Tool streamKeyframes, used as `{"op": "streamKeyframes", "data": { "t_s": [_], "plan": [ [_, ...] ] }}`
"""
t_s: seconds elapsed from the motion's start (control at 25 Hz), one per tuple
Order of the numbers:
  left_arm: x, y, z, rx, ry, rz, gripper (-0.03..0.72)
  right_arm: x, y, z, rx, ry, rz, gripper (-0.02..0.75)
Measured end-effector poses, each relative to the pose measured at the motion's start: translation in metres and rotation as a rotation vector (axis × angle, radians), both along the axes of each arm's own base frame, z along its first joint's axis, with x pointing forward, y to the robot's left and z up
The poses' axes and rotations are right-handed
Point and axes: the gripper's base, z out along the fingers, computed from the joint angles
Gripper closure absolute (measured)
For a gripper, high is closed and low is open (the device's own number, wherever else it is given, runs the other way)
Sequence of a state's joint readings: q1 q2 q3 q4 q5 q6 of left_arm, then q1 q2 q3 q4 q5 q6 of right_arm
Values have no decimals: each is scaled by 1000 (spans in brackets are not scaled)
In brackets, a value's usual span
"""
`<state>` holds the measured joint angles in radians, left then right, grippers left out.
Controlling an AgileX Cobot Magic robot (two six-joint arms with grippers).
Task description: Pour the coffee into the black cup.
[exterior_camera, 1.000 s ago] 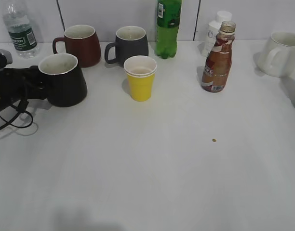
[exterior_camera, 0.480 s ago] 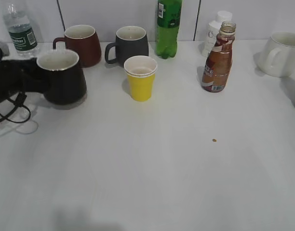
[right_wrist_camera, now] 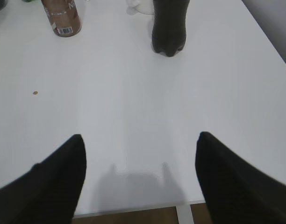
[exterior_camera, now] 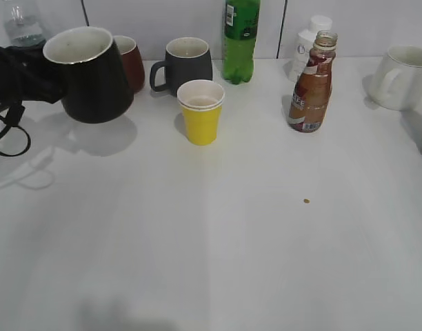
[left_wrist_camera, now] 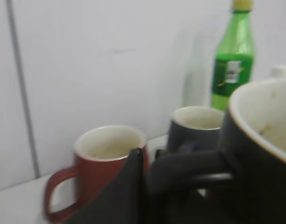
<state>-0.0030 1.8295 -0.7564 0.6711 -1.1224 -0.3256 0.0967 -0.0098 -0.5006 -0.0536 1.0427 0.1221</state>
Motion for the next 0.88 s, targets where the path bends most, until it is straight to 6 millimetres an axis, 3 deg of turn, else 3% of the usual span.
{"op": "streamKeyframes", "data": {
  "t_s": [0.88],
  "plan": [
    [-14, -48, -15, 47, 101, -226, 646, 0, 0, 0, 0, 0, 0, 168]
  ]
}}
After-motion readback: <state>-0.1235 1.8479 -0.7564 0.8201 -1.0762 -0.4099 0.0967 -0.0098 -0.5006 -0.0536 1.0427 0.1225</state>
